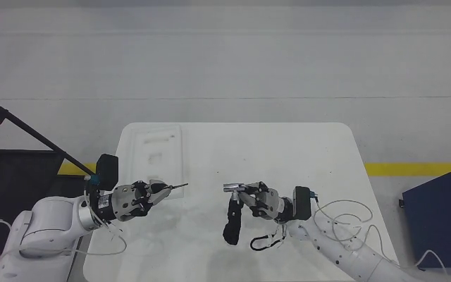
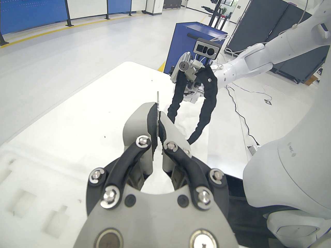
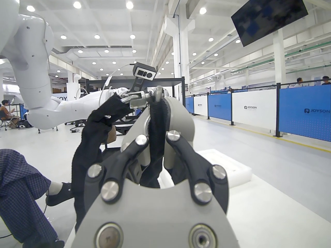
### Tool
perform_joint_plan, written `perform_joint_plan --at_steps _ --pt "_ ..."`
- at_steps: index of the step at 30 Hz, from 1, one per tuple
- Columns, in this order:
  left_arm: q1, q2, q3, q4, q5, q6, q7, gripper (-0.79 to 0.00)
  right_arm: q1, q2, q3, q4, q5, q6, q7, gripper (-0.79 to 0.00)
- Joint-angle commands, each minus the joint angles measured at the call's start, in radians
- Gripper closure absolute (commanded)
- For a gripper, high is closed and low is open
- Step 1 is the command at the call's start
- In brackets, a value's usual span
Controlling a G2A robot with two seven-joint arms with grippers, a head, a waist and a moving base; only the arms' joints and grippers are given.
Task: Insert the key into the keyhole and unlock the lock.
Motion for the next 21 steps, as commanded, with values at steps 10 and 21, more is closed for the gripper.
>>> perform_joint_plan --at_steps 10,21 --pt "0.000 0.000 0.000 0.000 0.000 0.000 0.000 0.000 0.049 0.034 0.032 -0.018 0.118 -0.187 0.187 0.000" --pt "0.000 0.000 0.000 0.000 0.000 0.000 0.000 0.000 0.072 0.033 0.012 -0.022 0.239 -0.363 0.364 0.000"
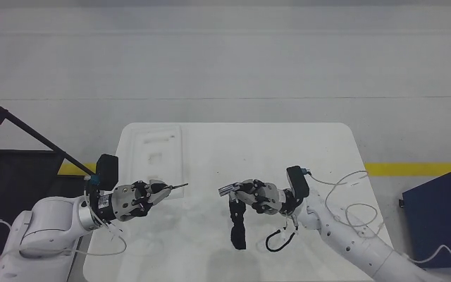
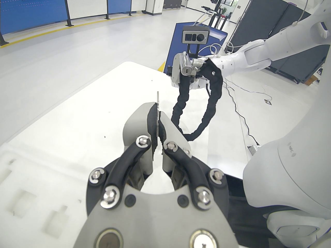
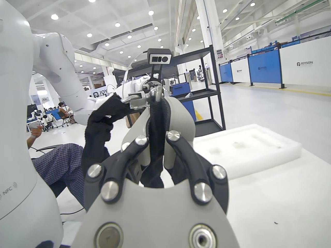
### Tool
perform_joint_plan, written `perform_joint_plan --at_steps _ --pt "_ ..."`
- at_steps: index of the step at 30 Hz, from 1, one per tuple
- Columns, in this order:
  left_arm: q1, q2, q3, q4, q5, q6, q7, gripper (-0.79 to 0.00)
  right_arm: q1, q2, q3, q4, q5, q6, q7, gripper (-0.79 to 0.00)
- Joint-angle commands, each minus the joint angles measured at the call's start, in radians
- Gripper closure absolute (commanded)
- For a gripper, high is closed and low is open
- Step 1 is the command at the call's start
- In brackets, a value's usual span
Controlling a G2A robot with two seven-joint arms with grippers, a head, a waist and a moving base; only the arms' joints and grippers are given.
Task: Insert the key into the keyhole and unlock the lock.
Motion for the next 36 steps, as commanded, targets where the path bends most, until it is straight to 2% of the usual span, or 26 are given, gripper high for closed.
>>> perform_joint_plan --at_steps 1,9,24,30,36 --pt "0.000 0.000 0.000 0.000 0.000 0.000 0.000 0.000 0.017 -0.001 -0.026 0.005 0.008 0.001 0.000 0.000" --pt "0.000 0.000 0.000 0.000 0.000 0.000 0.000 0.000 0.073 -0.001 -0.105 0.032 0.054 0.001 0.000 0.000" --pt "0.001 0.000 0.001 0.000 0.000 0.005 0.004 0.000 0.075 -0.001 -0.108 0.047 0.070 0.001 0.000 0.000" --pt "0.014 -0.002 0.077 -0.019 0.057 0.030 0.043 0.000 0.075 -0.001 -0.108 0.047 0.070 0.001 0.000 0.000" --pt "0.025 -0.003 0.114 -0.007 0.076 0.033 0.099 0.000 0.075 -0.001 -0.108 0.047 0.070 0.001 0.000 0.000"
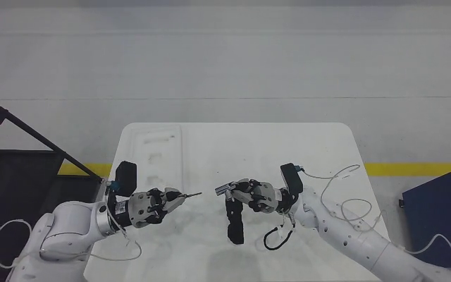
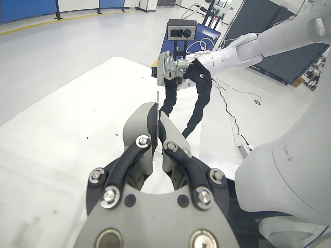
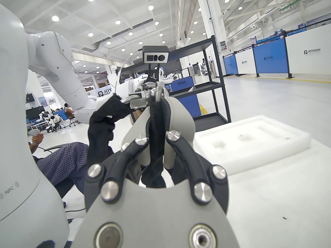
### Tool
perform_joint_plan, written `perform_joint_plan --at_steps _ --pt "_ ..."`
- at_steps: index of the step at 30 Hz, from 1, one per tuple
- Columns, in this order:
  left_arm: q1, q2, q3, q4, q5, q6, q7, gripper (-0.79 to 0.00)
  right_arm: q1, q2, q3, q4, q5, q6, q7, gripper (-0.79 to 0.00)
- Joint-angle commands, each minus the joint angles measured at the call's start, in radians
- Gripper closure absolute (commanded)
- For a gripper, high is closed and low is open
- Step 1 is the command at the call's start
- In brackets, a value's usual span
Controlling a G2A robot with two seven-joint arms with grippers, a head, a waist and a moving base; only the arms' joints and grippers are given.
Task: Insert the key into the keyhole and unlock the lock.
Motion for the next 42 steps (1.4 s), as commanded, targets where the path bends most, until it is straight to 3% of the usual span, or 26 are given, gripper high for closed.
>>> perform_joint_plan --at_steps 1,10,16,23,32,42 --pt "0.007 0.000 0.008 0.006 -0.012 -0.004 0.027 0.000 0.000 0.000 0.000 0.000 0.000 0.000 0.000 0.000" --pt "0.030 0.003 0.037 0.077 -0.124 -0.033 0.119 0.000 0.000 0.000 0.000 0.000 0.000 0.000 0.000 0.000" --pt "0.000 0.013 0.113 0.132 -0.234 -0.033 0.073 0.000 0.000 0.000 0.000 0.000 0.000 0.000 0.000 0.000" --pt "-0.037 0.024 0.138 0.166 -0.286 -0.033 0.031 0.000 0.000 0.000 0.000 0.000 0.000 0.000 0.000 0.000" --pt "-0.062 0.028 0.190 0.171 -0.269 -0.027 0.016 0.000 0.000 0.000 0.000 0.000 0.000 0.000 0.000 0.000" --pt "-0.067 0.023 0.205 0.153 -0.175 -0.026 0.098 0.000 0.000 0.000 0.000 0.000 0.000 0.000 0.000 0.000"
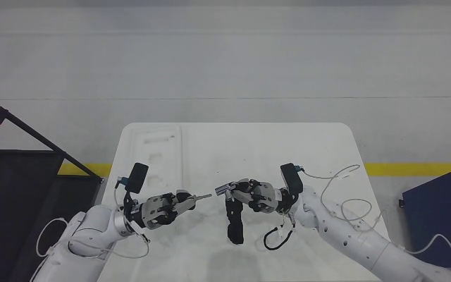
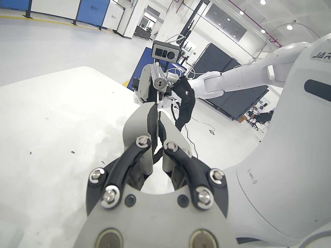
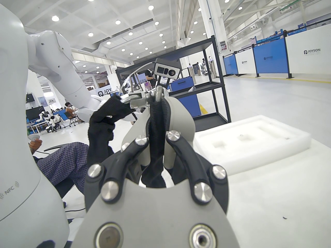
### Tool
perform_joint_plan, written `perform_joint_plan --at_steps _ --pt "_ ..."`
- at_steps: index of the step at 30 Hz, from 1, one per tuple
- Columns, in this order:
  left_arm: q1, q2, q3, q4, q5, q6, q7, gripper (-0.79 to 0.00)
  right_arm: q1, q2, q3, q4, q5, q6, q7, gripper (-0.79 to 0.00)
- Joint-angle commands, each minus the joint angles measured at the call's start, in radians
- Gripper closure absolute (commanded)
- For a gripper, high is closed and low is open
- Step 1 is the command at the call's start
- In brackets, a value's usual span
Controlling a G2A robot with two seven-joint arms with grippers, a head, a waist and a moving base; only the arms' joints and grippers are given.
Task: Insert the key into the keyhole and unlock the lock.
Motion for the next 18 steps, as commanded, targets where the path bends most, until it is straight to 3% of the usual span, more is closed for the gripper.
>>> perform_joint_plan --at_steps 1,18 --pt "0.005 -0.002 -0.001 -0.005 0.031 -0.004 0.028 0.000 0.000 0.000 0.000 0.000 0.000 0.000 0.000 0.000" --pt "0.024 -0.012 0.032 -0.027 0.127 0.035 0.149 0.000 0.000 0.000 0.000 0.000 0.000 0.000 0.000 0.000"
